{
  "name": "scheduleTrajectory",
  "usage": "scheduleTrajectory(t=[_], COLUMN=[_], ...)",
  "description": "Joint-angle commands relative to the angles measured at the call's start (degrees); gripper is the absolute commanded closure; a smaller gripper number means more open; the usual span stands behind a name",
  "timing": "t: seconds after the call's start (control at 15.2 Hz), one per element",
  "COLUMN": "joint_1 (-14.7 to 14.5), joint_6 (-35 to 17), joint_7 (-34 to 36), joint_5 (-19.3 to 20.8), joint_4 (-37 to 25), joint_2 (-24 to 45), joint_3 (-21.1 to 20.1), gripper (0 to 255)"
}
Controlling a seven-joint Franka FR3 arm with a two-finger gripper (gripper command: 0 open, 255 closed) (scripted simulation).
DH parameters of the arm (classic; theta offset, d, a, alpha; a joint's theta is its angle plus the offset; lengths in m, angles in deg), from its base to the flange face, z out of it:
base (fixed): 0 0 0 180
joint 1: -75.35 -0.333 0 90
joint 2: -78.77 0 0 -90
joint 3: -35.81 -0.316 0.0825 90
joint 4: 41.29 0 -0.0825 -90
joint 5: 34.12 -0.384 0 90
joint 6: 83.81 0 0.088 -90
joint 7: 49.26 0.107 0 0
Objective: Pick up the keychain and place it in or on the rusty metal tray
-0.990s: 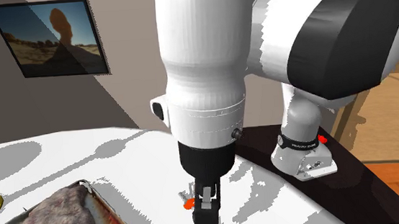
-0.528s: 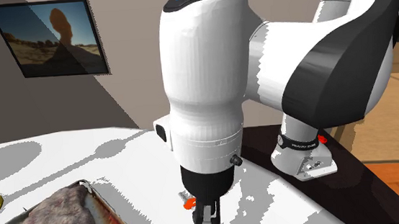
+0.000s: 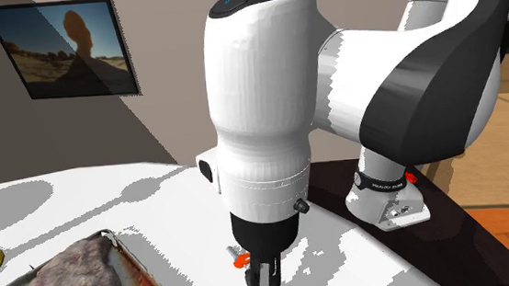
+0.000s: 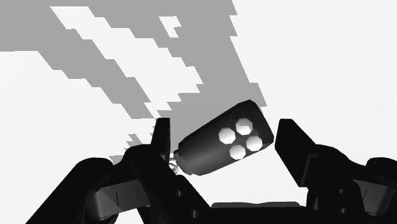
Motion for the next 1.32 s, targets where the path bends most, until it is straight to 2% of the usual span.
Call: scheduleTrajectory(t=[0.0,0.46,1.25], joint_1=[0.0,0.0,-0.8], joint_6=[0.0,0.0,10.3], joint_7=[0.0,0.0,-2.1], joint_5=[0.0,0.0,-2.2], joint_4=[0.0,0.0,-5.2], joint_2=[0.0,0.0,-5.7], joint_3=[0.0,0.0,2.4], gripper=[255,255,255])
